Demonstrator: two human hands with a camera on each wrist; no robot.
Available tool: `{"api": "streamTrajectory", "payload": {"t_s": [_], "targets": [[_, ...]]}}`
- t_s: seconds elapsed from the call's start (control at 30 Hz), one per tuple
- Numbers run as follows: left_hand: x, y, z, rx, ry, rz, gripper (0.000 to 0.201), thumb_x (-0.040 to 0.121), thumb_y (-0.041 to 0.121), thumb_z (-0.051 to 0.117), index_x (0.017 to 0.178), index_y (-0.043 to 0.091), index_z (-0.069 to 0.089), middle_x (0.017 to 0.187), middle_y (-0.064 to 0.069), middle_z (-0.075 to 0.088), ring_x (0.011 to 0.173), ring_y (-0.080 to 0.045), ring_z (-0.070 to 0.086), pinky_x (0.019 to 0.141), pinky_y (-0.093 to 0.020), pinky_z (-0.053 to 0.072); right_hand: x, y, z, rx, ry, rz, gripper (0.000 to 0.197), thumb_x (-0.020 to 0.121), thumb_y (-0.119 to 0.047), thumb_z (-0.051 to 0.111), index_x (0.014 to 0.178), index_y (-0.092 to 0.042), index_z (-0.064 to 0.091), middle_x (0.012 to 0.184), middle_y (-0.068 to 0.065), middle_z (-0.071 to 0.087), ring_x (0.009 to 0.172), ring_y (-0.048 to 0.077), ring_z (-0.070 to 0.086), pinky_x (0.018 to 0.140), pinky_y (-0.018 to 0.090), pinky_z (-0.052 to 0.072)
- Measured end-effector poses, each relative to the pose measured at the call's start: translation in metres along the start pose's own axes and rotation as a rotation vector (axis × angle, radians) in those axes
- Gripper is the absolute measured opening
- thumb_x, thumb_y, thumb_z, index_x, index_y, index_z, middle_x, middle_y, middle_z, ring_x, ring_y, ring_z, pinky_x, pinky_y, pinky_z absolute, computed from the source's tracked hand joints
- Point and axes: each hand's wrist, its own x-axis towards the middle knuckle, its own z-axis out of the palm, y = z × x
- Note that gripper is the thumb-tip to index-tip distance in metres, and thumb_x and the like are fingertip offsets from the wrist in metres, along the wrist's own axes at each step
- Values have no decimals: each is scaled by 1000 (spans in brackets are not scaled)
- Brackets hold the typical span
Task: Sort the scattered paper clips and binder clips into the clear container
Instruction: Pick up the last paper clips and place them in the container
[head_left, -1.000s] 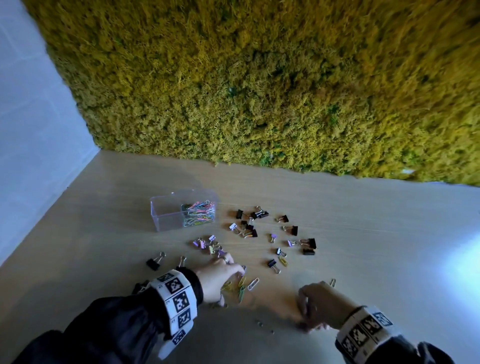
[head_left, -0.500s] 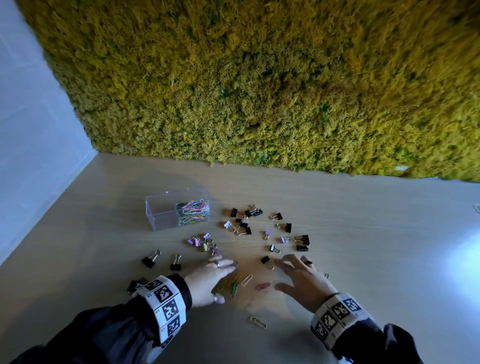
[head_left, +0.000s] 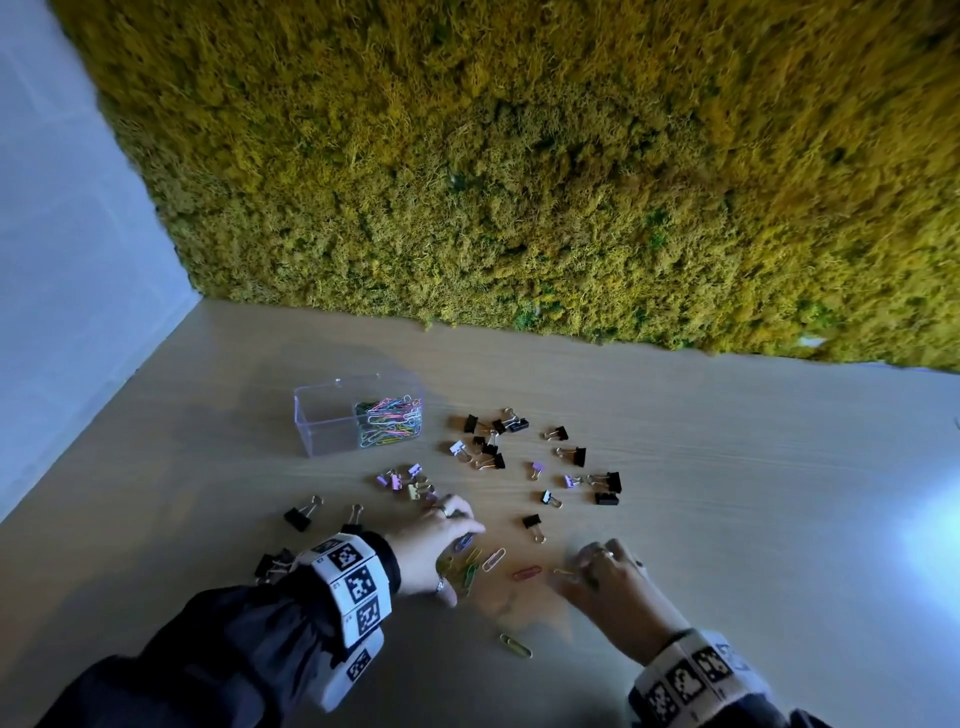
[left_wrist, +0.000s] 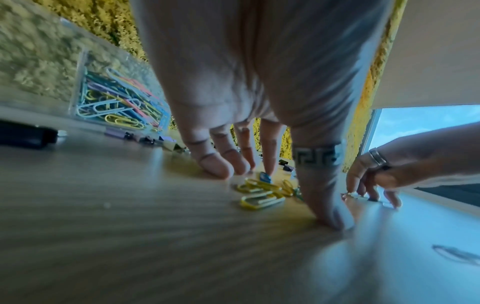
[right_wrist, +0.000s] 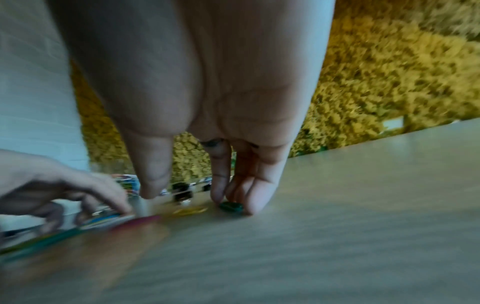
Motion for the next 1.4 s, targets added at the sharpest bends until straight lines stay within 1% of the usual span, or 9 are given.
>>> {"api": "streamTrajectory", "payload": {"t_s": [0.17, 0.3, 0.47, 0.6, 0.7, 0.93, 1.13, 1.27, 1.4], "targets": [[-9, -10, -1, -35, -6, 24, 72, 72, 20, 75, 135, 22, 40, 138, 4, 36, 123, -14, 40, 93, -16, 29, -7, -19, 14, 99, 34, -98, 121, 33, -100, 14, 113, -19, 55, 104, -8, 37, 96, 10, 47, 88, 17, 34], [-12, -15, 0, -37, 11, -13, 78, 71, 24, 76, 138, 23, 35, 137, 3, 35, 119, -13, 40, 98, -24, 35, -9, -24, 10, 87, -71, -134, 119, 27, -94, 34, 124, -26, 48, 114, -8, 33, 111, 14, 41, 99, 22, 34], [-9, -13, 8, -114, 47, -17, 60, 76, 16, 71, 130, 22, 46, 119, 3, 41, 65, 8, 35, 58, -7, 29, -10, -48, 14, 79, -177, -288, 77, 59, -44, 78, 126, -22, 47, 114, -7, 26, 117, 17, 36, 100, 16, 29], [-9, -10, 13, -116, 62, -58, 84, 65, 43, 77, 135, 20, 36, 129, 1, 35, 104, -11, 46, 88, -24, 40, -1, -45, 12, 92, -178, -312, 106, 44, -58, 75, 135, -20, 35, 122, -6, 21, 117, 9, 29, 102, 9, 20], [-2, -1, 21, 15, 99, -72, 81, 65, 46, 75, 131, 18, 38, 131, -2, 36, 120, -20, 41, 100, -31, 37, 13, -47, 13, -6, -233, -373, 78, 49, -48, 75, 118, -16, 55, 128, 0, 35, 116, 9, 35, 107, 23, 33], [13, 7, 12, 15, 196, -170, 25, 80, 20, 66, 101, 7, 61, 112, -12, 60, 106, -25, 55, 86, -31, 41, 39, -58, -4, 52, -195, -410, 31, 65, -14, 78, 94, -12, 67, 90, -7, 47, 63, -7, 42, 60, -1, 34], [10, 12, 6, 49, 174, -168, 27, 87, -4, 43, 104, 3, 62, 110, -14, 64, 99, -23, 61, 82, -26, 42, 49, -61, -9, -10, -215, -356, 15, 76, -5, 66, 91, -3, 68, 79, 6, 66, 70, 4, 50, 57, -1, 33], [11, 16, 8, 67, 108, -162, 22, 91, 0, 40, 91, 8, 61, 73, -5, 51, 58, -1, 35, 54, -11, 30, 52, -60, -5, -65, -227, -371, 15, 80, -6, 61, 93, -2, 67, 63, -19, 41, 78, 10, 51, 58, 2, 33], [10, 20, 1, 66, 60, -183, 24, 86, -8, 43, 105, -4, 57, 96, -22, 63, 90, -28, 60, 78, -27, 46, 55, -55, 2, -84, -203, -391, 16, 82, -4, 53, 93, -4, 66, 65, -20, 37, 68, 0, 52, 61, 3, 32]]}}
